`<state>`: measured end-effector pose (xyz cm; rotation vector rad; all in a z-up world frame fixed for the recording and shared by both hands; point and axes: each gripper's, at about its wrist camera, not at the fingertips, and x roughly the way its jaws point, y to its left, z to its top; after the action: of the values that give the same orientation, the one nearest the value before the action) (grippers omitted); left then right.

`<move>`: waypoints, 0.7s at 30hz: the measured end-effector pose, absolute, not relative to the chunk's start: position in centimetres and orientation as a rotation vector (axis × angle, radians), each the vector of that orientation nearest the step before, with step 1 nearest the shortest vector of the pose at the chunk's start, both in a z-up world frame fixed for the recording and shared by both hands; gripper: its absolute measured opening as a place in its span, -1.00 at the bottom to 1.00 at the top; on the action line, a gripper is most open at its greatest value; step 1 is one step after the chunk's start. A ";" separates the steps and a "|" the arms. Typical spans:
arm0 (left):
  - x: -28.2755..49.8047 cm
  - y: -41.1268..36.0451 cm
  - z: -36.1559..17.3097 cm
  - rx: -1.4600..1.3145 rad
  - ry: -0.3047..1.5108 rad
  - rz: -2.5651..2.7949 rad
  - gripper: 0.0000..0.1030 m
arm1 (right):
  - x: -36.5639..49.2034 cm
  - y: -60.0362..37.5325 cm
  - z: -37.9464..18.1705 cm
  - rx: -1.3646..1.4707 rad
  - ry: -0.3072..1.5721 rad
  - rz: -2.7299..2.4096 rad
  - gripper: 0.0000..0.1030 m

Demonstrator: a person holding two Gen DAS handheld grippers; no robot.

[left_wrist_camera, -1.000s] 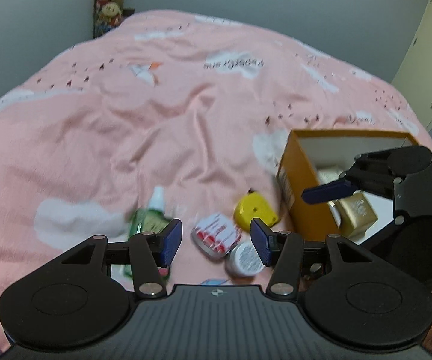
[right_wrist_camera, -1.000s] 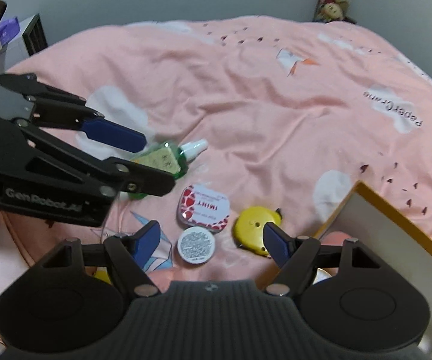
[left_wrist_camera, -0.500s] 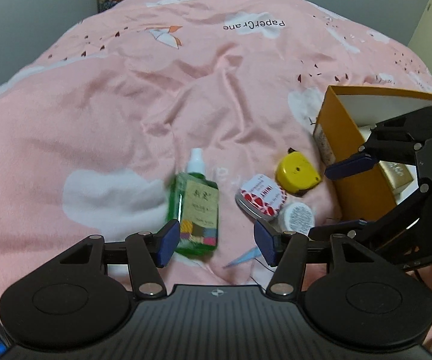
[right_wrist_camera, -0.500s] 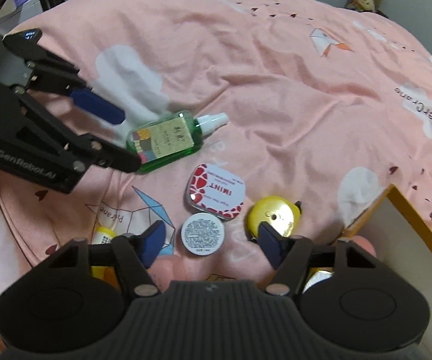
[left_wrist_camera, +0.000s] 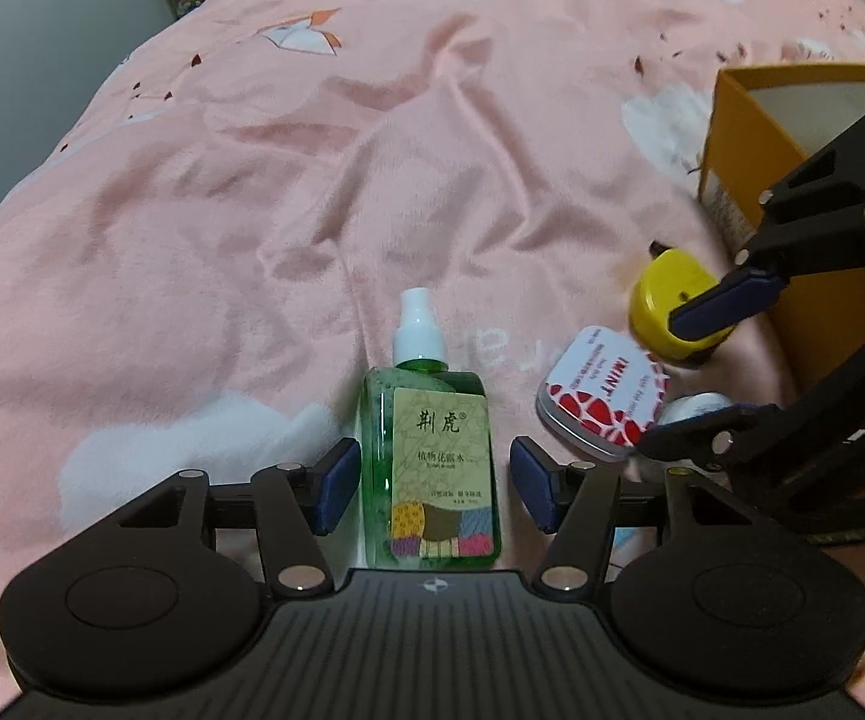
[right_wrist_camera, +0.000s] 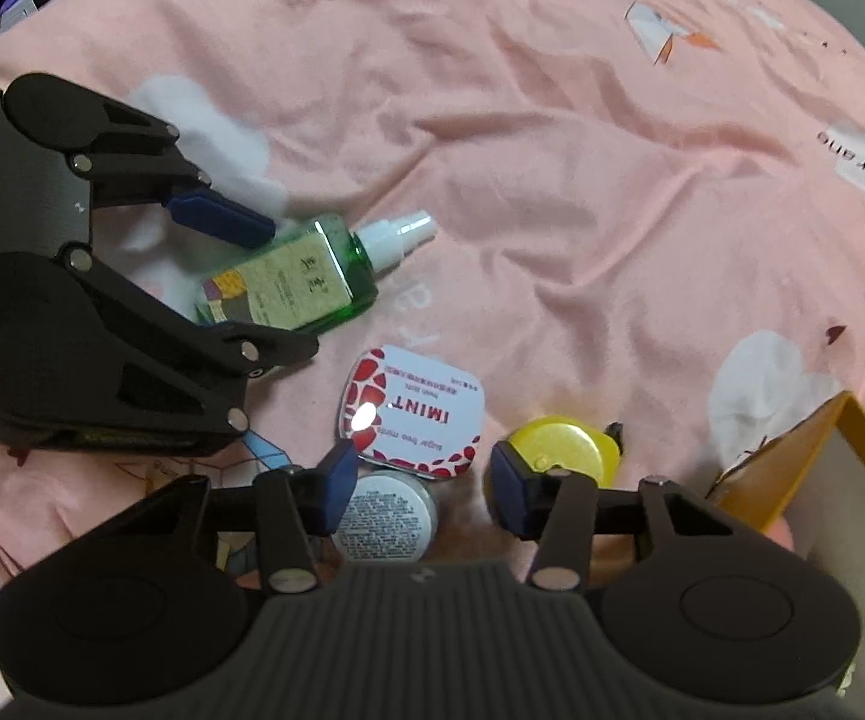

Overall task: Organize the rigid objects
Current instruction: 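Grasp the green spray bottle with the left gripper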

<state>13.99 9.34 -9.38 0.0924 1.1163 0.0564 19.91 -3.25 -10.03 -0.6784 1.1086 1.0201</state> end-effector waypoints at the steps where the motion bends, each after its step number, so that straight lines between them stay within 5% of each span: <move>1: 14.3 9.3 -9.8 0.100 1.124 0.061 0.32 | 20.0 -3.2 -10.3 -0.675 1.116 1.020 -0.07; 4: 14.6 9.3 -10.4 0.118 1.129 0.070 0.31 | 20.4 -3.2 -10.7 -0.656 1.128 1.014 -0.07; 7: 14.9 9.6 -10.7 0.109 1.124 0.078 0.07 | 20.6 -3.1 -10.8 -0.648 1.134 1.011 -0.07; 21: 10.5 9.1 -6.4 -0.041 0.998 0.073 0.04 | 19.2 -4.4 -9.0 -0.529 1.112 0.935 -0.08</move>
<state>10.49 9.13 -6.40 -0.0415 0.9985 0.0725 19.24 -4.40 -8.99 -0.5293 1.1117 0.9350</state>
